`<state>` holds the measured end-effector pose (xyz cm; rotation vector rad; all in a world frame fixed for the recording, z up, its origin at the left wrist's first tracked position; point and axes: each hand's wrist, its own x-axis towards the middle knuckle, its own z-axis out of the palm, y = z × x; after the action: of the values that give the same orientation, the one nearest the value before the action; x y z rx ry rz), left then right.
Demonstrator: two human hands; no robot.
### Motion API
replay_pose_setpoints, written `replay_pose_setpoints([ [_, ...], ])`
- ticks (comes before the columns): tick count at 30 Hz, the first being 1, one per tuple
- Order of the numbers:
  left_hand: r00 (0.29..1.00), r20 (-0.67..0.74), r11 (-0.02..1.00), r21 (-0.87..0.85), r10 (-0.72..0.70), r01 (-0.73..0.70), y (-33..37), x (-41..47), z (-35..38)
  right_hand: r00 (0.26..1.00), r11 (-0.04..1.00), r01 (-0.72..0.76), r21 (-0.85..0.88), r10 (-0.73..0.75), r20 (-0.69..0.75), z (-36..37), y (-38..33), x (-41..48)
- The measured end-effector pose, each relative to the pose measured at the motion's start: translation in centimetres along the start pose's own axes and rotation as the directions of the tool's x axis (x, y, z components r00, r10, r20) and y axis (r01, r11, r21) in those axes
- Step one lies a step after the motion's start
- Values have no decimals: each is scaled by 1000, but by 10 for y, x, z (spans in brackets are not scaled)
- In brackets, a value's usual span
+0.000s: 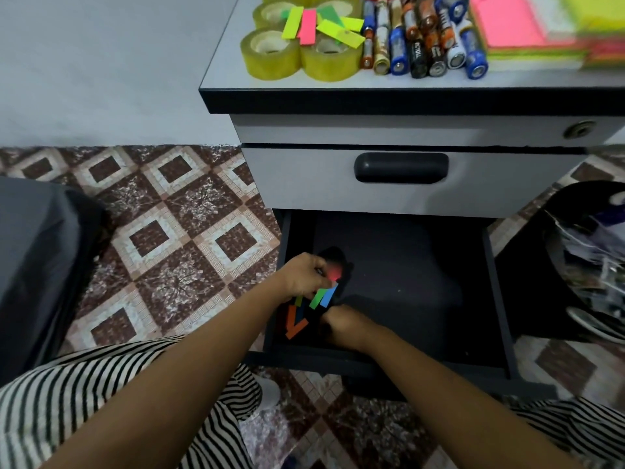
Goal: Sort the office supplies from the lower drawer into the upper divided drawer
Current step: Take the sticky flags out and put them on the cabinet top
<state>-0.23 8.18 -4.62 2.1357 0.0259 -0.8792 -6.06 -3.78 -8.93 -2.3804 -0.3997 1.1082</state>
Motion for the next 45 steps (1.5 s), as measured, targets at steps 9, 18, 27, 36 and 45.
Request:
replay_pose_setpoints([
  [9,998,-33,970,-238,-54,45,5,-9,3,889,613,-145,776,425,-170,-31,18,-37],
  [18,988,-109,755,-656,-112,13,35,-36,18,908,85,118,989,393,-142,-44,-16,-79],
  [27,967,-216,626,-775,-135,-86,72,-74,27,795,237,258,937,499,-345,-58,-47,-115],
  [36,972,-228,515,-842,-63,-164,123,-113,19,691,319,389,864,520,-502,-90,-70,-163],
  [45,960,-276,404,-874,43,-269,181,-147,-12,619,435,465,771,463,-634,-141,-101,-205],
])
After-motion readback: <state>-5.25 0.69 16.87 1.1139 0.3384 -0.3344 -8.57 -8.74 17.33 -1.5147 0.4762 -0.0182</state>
